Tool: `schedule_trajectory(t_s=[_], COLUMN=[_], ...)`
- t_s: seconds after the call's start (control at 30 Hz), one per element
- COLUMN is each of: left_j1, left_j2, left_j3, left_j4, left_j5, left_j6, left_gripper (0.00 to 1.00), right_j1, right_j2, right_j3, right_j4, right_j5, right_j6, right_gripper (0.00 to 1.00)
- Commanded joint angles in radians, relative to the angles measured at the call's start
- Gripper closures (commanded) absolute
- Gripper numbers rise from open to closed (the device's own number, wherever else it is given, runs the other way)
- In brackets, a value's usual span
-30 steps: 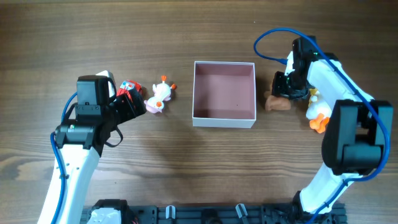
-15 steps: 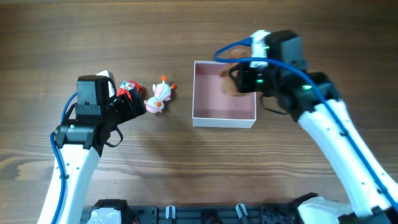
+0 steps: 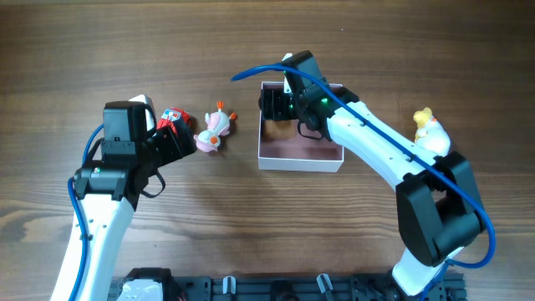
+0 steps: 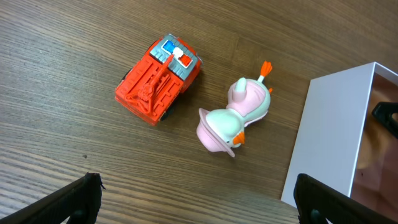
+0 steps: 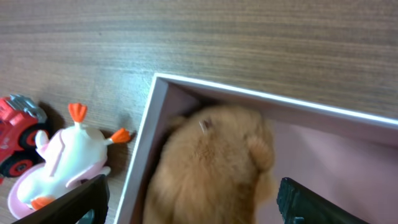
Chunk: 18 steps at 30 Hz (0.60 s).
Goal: Pack container
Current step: 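Carry the brown bear into the box and release it, then grasp the white-yellow plush duck with the right gripper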
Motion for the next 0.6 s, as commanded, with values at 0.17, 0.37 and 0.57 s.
schedule_trajectory(t_s=[0.17,0.37,0.57], left_j1=[-0.003,-0.003,-0.003], left_j2=[0.004,0.004,0.004], left_j3=[0.021,0.021,0.021], left_j4=[0.0,0.0,0.0], left_j5=[-0.013,-0.013,-0.013], left_j6=[0.012,0.012,0.012], left_gripper=[0.0,0.0,0.0], right_j1=[-0.057,-0.352,-0.728], right_j2=[-0.189,-0.448,-0.368], right_j3=[0.014,0.014,-0.092], right_j4=[-0.09,-0.362,-0.482], right_j5=[0.063,0.185,0.229], right_j6=[-0.071,-0.028,0.095], right_gripper=[0.09,0.01,0.01])
